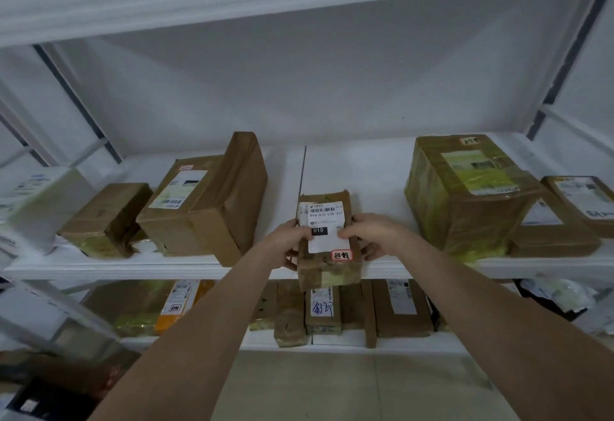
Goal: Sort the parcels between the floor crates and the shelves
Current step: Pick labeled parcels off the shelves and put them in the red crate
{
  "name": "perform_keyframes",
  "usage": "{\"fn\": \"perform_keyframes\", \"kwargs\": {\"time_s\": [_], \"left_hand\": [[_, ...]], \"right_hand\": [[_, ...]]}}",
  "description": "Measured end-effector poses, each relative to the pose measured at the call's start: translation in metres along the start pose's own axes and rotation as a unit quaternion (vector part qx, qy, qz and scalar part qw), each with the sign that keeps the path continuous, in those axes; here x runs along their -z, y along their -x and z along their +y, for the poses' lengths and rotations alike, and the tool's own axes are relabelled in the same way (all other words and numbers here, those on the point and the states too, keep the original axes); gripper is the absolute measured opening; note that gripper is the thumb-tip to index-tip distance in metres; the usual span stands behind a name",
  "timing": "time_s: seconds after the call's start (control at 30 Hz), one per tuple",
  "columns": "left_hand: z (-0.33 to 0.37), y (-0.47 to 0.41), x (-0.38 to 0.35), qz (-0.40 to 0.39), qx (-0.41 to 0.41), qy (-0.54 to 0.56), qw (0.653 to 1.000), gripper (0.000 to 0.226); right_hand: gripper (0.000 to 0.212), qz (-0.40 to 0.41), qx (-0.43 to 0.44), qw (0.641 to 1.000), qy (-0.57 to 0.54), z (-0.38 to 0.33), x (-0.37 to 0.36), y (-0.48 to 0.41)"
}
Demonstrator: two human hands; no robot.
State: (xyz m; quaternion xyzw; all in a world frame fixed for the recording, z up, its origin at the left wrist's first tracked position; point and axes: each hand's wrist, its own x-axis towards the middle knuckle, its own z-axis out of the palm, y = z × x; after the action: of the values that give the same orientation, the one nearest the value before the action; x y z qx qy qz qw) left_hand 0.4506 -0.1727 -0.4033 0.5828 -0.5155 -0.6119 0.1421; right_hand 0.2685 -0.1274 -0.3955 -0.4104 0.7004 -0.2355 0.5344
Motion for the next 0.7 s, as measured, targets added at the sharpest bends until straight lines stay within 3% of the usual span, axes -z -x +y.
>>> {"fn": "perform_keyframes", "kwargs": {"time_s": [0.1,0.3,0.7], "left_hand": [[-0.001,0.006,-0.003,0.003,-0.022,0.024,0.999,0.051],[0.012,0.014,-0.006,0.042,-0.114,0.047,0.992,0.074],[0.013,0.028,-0.022,0.051,-0.166,0.039,0.984,0.078]], "right_hand": [[0.047,-0.015,0.02,0.996,-0.09,0.004,-0.002,0.005],[0.08,0.049,0.097,0.983,-0.148,0.002,0.004,0.014],[0.081,0.089,0.145,0.971,-0.165,0.015,0.013,0.029]]}}
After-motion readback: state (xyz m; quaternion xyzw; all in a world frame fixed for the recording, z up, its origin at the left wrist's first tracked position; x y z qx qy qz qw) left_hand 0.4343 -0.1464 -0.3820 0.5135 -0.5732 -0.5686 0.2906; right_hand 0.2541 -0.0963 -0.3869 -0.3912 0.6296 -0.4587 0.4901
